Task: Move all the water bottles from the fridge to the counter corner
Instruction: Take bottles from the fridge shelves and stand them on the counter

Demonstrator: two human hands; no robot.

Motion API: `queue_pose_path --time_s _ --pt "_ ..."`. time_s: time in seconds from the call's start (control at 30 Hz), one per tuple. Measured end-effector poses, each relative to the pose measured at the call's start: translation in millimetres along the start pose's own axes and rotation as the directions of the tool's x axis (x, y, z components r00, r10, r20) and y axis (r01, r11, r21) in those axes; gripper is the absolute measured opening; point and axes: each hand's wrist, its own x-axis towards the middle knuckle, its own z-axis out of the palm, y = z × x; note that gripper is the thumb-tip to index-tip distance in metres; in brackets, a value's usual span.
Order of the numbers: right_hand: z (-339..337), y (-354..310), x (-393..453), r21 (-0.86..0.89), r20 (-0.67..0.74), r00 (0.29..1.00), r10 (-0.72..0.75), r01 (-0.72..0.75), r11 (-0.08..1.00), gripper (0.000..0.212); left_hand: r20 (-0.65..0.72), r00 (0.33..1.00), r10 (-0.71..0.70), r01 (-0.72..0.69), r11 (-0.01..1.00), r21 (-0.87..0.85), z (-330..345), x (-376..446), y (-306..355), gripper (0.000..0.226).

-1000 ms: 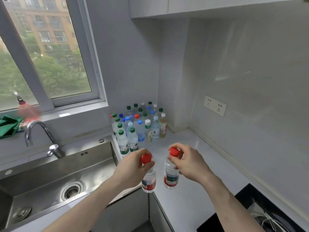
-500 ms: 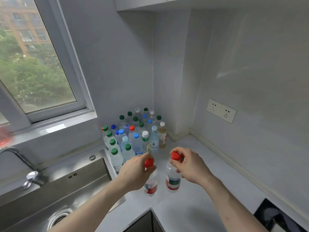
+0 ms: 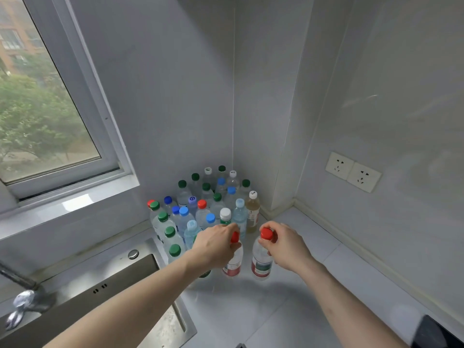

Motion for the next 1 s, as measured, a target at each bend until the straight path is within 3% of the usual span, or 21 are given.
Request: queue_pose_path --time_s 0.5,1.0 --pt "63 -12 71 -0.063 0.022 0.994 0.105 -0.103 0.993 0.014 0.088 0.993 -0.084 0.079 0.995 0.06 31 58 -54 0.028" --pt "95 -28 92 -0.128 0.052 0.99 0.132 -0.124 0.984 0.019 0.089 0.994 -0.063 0.046 0.982 0.181 35 62 -62 0.037"
